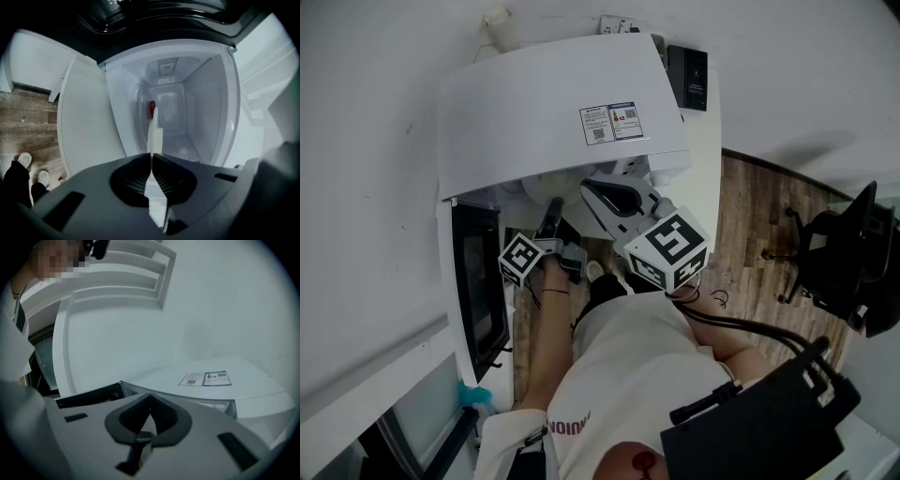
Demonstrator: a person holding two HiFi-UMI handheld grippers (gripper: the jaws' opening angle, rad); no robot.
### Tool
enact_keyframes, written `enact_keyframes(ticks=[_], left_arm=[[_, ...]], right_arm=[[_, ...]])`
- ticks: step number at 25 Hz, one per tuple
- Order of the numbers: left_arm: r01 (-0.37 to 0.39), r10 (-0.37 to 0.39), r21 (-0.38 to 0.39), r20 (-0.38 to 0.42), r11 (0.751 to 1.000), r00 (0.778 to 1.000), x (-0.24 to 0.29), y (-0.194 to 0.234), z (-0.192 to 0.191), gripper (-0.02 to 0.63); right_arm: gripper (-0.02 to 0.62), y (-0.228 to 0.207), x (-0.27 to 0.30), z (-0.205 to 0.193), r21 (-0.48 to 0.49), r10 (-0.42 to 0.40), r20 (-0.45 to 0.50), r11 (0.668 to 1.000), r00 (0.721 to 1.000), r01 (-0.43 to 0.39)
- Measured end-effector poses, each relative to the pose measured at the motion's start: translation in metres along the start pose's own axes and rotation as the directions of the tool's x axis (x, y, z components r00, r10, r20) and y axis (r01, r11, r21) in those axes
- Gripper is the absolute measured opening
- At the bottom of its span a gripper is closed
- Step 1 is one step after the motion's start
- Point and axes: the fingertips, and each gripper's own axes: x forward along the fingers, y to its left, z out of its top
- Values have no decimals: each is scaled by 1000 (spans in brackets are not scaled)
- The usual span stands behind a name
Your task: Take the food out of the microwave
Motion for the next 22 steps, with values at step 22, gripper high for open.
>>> enact_keyframes(ticks=[22], left_arm=[[54,-53,6,-27,999,998,-23,-15,-16,23]], right_arm=[[21,6,-4,-1,-15,27,7,1000,1000,-27]])
